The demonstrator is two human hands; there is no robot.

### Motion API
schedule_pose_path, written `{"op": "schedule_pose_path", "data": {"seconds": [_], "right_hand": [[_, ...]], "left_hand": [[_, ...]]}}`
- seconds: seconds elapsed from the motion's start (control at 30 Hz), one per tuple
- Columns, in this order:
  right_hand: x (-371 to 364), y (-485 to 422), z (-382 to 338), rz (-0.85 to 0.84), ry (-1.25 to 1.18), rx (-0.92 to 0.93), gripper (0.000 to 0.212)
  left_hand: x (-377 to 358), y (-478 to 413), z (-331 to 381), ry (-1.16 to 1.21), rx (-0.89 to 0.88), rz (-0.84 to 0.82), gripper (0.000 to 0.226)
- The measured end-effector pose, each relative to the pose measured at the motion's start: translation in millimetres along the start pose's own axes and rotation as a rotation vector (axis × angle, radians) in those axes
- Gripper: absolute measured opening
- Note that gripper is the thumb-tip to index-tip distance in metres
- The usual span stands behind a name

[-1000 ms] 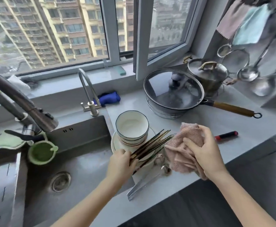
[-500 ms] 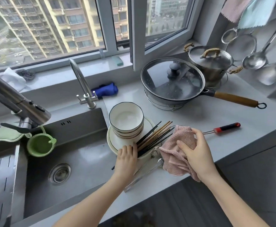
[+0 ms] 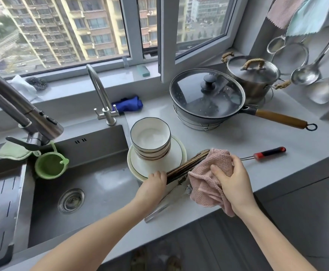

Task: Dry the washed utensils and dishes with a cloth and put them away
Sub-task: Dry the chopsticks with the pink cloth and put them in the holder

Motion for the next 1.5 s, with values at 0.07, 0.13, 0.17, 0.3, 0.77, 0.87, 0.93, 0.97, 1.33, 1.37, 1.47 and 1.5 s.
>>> {"op": "schedule_pose_path", "data": {"seconds": [0.07, 0.13, 0.17, 0.3, 0.77, 0.87, 0.93, 0.97, 1.33, 1.37, 1.47, 1.5], "right_hand": [[3, 0, 4, 0.026, -0.02, -0.019, 0.03], [5, 0, 7, 0.05, -0.051, -0.047, 0.028], [6, 0, 9, 0.061, -0.064, -0.06, 0.027], [11, 5, -3, 0.093, -0.105, -0.066, 0.023], [-72, 74, -99, -0.087, -0.538, -0.188, 0.015], [-138, 108, -110, -0.168, -0.607, -0.238, 0.018], [-188, 127, -111, -0.228, -0.689, -0.284, 0.022], [-203, 130, -108, -0.243, -0.725, -0.303, 0.022], [-319, 181, -65, -0.151, -0.733, -0.455, 0.052], [-324, 181, -63, -0.164, -0.703, -0.453, 0.054], [-334, 182, -56, -0.218, -0.666, -0.451, 0.057], [-336, 182, -54, -0.239, -0.666, -0.45, 0.059]], "left_hand": [[-4, 0, -2, 0.142, 0.057, -0.02, 0.044], [0, 3, -2, 0.308, 0.113, -0.067, 0.019], [4, 5, -1, 0.398, 0.126, -0.072, 0.005], [33, 12, 10, 0.842, 0.204, -0.095, 0.023], [119, 88, -76, 2.005, 0.538, -0.386, 0.045], [111, 121, -120, 1.989, 0.571, -0.413, 0.044], [101, 143, -150, 1.941, 0.558, -0.482, 0.039], [98, 149, -155, 1.909, 0.544, -0.534, 0.037], [31, 200, -227, 1.967, 0.572, -0.701, 0.027], [26, 197, -229, 1.922, 0.591, -0.585, 0.028], [17, 196, -233, 1.719, 0.687, -0.279, 0.035], [14, 196, -234, 1.691, 0.714, -0.227, 0.038]]}}
Point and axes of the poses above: each hand's wrist, its own y-axis away from the middle knuckle, its own x-axis out of the back of the hand, z = x × y, the point moved 6 cm from there along -y, towards the middle knuckle, and after that the axes turned 7 degrees about z, right-handed, at the moved point
